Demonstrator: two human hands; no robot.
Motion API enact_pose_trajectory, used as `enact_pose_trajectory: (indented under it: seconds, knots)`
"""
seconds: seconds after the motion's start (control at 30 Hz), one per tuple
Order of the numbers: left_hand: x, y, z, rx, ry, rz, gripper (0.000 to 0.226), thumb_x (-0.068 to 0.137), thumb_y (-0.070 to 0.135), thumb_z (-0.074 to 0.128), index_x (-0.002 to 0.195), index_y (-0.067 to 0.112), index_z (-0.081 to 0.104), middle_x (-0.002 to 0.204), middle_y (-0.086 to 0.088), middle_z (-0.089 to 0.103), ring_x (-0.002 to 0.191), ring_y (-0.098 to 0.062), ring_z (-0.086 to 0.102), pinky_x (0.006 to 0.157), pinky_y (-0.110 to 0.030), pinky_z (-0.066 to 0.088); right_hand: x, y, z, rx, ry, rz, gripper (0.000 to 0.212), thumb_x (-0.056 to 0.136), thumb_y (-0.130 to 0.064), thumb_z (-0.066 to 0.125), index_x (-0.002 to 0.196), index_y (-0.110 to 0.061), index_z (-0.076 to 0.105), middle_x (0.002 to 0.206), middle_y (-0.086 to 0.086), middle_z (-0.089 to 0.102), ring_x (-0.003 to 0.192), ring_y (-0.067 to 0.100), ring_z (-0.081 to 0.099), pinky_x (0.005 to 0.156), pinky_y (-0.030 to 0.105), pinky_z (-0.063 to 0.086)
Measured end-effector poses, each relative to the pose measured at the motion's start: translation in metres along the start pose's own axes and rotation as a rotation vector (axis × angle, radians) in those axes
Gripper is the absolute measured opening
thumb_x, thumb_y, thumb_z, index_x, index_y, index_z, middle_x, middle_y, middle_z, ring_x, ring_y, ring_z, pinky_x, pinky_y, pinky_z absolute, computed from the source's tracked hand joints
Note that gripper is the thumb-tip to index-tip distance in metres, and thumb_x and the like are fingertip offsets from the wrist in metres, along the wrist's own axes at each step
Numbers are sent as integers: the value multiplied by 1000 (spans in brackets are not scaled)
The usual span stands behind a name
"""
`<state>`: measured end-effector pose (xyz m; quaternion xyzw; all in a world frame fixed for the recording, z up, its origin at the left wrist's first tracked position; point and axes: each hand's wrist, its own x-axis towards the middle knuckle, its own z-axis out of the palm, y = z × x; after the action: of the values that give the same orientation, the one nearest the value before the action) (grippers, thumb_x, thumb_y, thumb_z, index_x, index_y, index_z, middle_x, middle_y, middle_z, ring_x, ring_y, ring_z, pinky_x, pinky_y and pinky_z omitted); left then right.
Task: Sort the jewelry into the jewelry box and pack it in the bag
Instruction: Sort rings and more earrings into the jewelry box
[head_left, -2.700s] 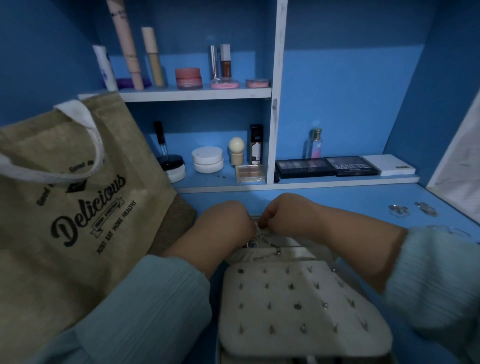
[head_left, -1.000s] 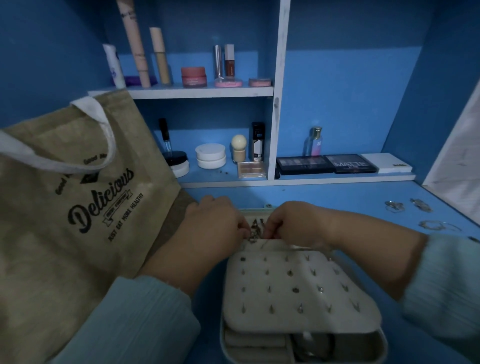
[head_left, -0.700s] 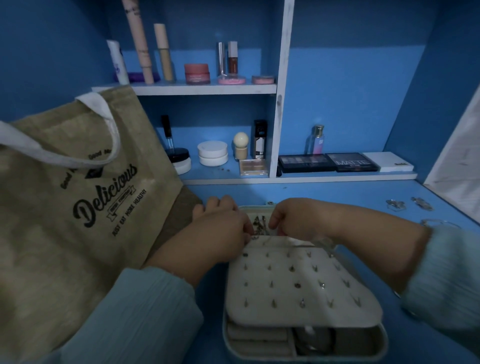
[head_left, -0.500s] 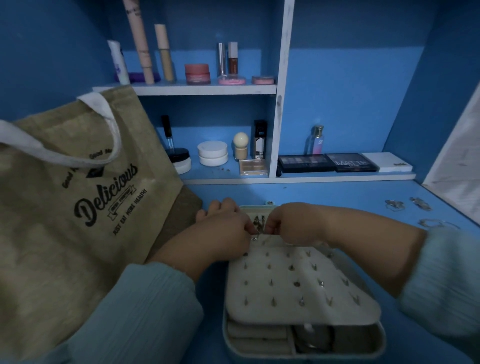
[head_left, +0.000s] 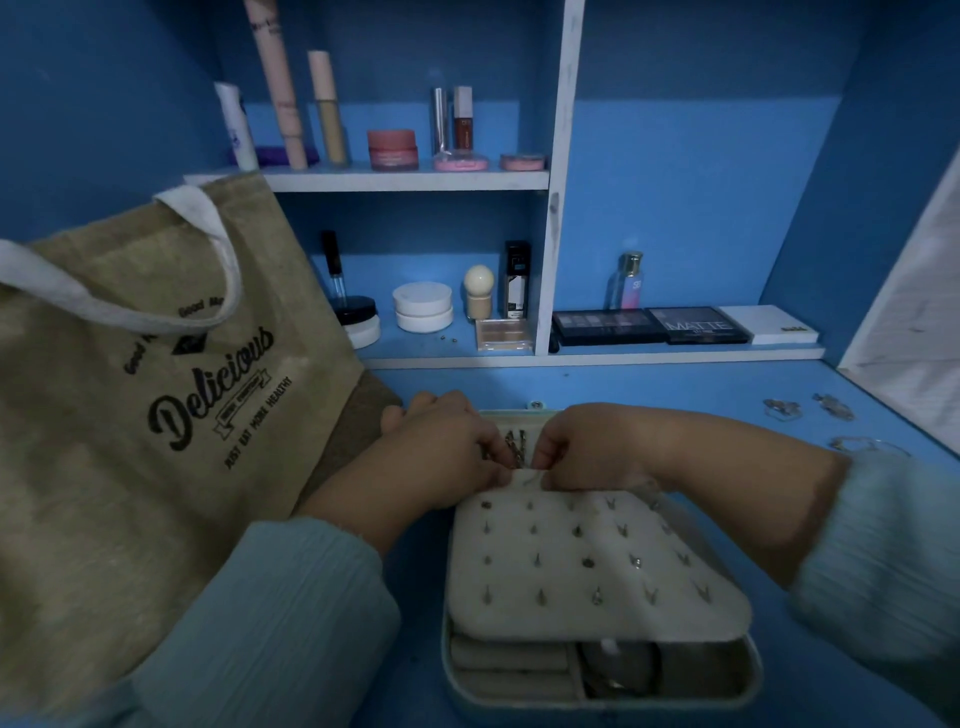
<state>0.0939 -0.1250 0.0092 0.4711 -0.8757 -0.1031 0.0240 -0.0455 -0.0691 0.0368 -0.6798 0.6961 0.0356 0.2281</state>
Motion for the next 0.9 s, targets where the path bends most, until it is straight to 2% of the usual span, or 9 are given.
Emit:
enact_pose_trajectory:
  seconds: [0.2,0.3,0.47,0.63,0.7,0.77,0.83,0.9]
  knots:
    - [1,1,3,54,127,40,15,89,47,53,98,45,64,117,12,46,117,-15,33,94,-34,20,4,0,0,-20,40,-4,25,93,-28,50,114,-22,61,122,-4,55,111,11,49,83,17,34]
    - [2,0,4,67,172,64,15,90,47,51,99,44,63,115,15,45,115,-13,33,89,-33,19,7,-1,-1,-23,58,3,27,94,-24,46,116,-19,60,125,-1,55,114,14,49,83,17,34]
    - [5,1,10,90,220,71,17,89,50,51,100,45,63,113,14,46,113,-12,34,91,-33,19,10,-2,1,-68,88,7,30,97,-27,42,121,-19,57,129,-1,52,118,15,47,90,20,36]
    - [6,1,12,139,172,70,23,93,46,44,107,43,61,118,11,42,115,-15,31,92,-35,20,9,0,3,-15,119,-18,26,95,-15,44,116,-17,59,123,-2,55,111,14,50,76,14,35]
    - [6,0,11,151,123,72,27,96,43,38,113,42,58,120,8,39,116,-16,30,93,-35,20,7,0,3,-37,93,-39,31,94,-7,41,117,-18,59,115,-3,55,100,13,50,62,10,36]
    - [4,0,9,114,68,53,28,96,38,35,113,42,57,118,7,37,115,-16,28,91,-34,17,6,1,3,-39,60,-55,37,92,-2,38,118,-18,58,110,-3,52,89,8,43,50,3,35]
    - [3,0,6,65,21,30,31,94,32,33,112,43,56,116,7,36,114,-15,27,91,-32,16,6,2,3,-49,34,-70,39,92,0,37,120,-17,57,118,-1,54,89,6,40,49,0,33]
    - [3,2,6,50,-8,28,32,93,30,33,113,41,56,117,6,35,116,-16,27,92,-32,16,6,1,3,-70,12,-76,39,91,0,36,119,-17,57,124,-1,55,90,6,42,52,3,33]
